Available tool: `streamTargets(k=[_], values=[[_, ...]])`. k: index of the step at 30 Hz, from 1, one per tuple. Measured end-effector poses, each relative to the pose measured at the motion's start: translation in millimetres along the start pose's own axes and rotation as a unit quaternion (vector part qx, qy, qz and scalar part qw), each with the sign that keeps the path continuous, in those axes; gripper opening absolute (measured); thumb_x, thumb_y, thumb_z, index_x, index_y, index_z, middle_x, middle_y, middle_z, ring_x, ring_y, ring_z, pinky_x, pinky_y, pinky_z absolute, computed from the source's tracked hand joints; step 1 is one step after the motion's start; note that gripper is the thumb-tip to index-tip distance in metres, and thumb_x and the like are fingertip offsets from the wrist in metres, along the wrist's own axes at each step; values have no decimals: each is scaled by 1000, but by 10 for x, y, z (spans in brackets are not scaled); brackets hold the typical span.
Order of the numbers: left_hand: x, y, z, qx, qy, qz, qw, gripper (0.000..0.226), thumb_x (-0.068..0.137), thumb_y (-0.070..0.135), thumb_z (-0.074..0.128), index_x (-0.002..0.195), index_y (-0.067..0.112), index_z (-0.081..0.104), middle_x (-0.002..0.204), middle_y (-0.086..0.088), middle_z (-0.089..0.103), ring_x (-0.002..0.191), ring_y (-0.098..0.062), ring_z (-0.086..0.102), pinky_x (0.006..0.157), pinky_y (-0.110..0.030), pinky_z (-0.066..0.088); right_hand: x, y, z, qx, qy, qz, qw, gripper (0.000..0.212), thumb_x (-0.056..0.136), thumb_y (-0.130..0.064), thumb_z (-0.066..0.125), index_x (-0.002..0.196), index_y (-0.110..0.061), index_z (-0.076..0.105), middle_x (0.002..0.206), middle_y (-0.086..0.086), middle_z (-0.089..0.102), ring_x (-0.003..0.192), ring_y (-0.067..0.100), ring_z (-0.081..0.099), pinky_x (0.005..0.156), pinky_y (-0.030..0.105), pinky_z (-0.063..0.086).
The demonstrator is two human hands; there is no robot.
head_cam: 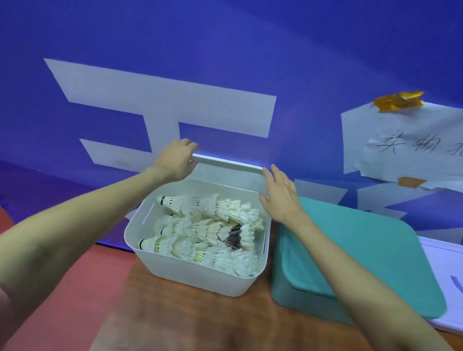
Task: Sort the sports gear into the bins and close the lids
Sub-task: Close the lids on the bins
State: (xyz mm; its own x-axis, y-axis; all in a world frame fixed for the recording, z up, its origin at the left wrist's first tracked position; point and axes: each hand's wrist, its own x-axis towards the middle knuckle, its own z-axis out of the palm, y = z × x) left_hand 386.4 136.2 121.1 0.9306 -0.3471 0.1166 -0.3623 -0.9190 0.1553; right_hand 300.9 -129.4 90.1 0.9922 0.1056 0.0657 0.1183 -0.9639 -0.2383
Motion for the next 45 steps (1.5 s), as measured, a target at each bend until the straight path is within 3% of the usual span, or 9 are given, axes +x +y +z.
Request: streamTargets(k=[6, 12, 15, 17, 21, 26, 36, 40, 45], values=[[280, -319, 46, 36, -28, 28, 999, 40, 95, 19, 50, 132, 4, 47, 129, -17, 52, 116, -37, 47, 94, -42, 41, 455, -63, 102, -56, 7, 45, 997, 40, 91, -10, 45, 130, -5, 40, 128, 13, 45, 113, 33, 44, 92, 38, 36], [314, -493, 265, 33, -48, 59, 997, 34, 94, 15, 51, 126, 3, 51, 120, -18, 55, 109, -37, 50, 90, -43, 42, 647, -97, 232, -72, 15, 63, 995, 28, 91, -7, 48, 119, -5, 48, 114, 14, 46, 104, 32, 45, 84, 39, 39], [333, -537, 298, 37, -47, 82, 995, 28, 93, 7, 49, 120, 2, 55, 108, -18, 55, 100, -37, 51, 81, -44, 42, 731, -137, 234, -95, 4, 75, 993, 7, 88, 0, 49, 91, -4, 52, 105, 12, 44, 98, 30, 45, 67, 36, 38], [339, -563, 299, 54, -44, 94, 993, 25, 93, 4, 44, 112, 3, 60, 101, -17, 55, 94, -35, 50, 75, -42, 41, 762, -168, 232, -116, -15, 76, 990, 14, 87, 1, 52, 78, -7, 45, 97, 9, 42, 89, 26, 43, 62, 33, 34], [299, -553, 248, 88, -23, 93, 991, 22, 86, -6, 42, 98, 5, 57, 93, -13, 57, 88, -32, 52, 65, -38, 37, 747, -179, 236, -133, -7, 65, 989, 19, 89, -3, 55, 73, -6, 46, 84, 5, 42, 71, 24, 42, 58, 31, 35], [45, -518, -8, -28, 73, 104, 992, 22, 84, -8, 43, 102, 0, 53, 91, -19, 61, 82, -36, 54, 62, -37, 34, 562, -169, 14, -115, 106, 63, 986, 9, 88, -8, 59, 81, -6, 64, 85, 5, 53, 67, 26, 54, 52, 29, 37], [-881, -377, -220, -84, 224, 92, 967, 15, 91, 0, 51, 103, 8, 57, 90, -7, 60, 87, -29, 50, 85, -36, 34, -404, -439, -118, -24, 365, -34, 930, 7, 77, -2, 68, 80, -9, 67, 79, 4, 60, 59, 23, 55, 42, 23, 33], [-1423, -335, 40, -65, 227, 65, 970, 34, 77, -13, 53, 105, 8, 54, 101, -1, 59, 99, -20, 49, 112, -46, 21, -875, -515, 133, -12, 374, -70, 925, 11, 81, -6, 61, 84, -9, 70, 80, 4, 63, 59, 21, 57, 40, 24, 36], [-1961, -365, 515, -93, 209, 73, 971, 40, 77, -20, 56, 104, 8, 53, 117, -5, 60, 109, -22, 51, 111, -57, 22, -1299, -500, 451, -4, 300, -119, 947, 20, 84, -13, 50, 92, -10, 69, 86, 3, 63, 59, 19, 58, 41, 26, 40]])
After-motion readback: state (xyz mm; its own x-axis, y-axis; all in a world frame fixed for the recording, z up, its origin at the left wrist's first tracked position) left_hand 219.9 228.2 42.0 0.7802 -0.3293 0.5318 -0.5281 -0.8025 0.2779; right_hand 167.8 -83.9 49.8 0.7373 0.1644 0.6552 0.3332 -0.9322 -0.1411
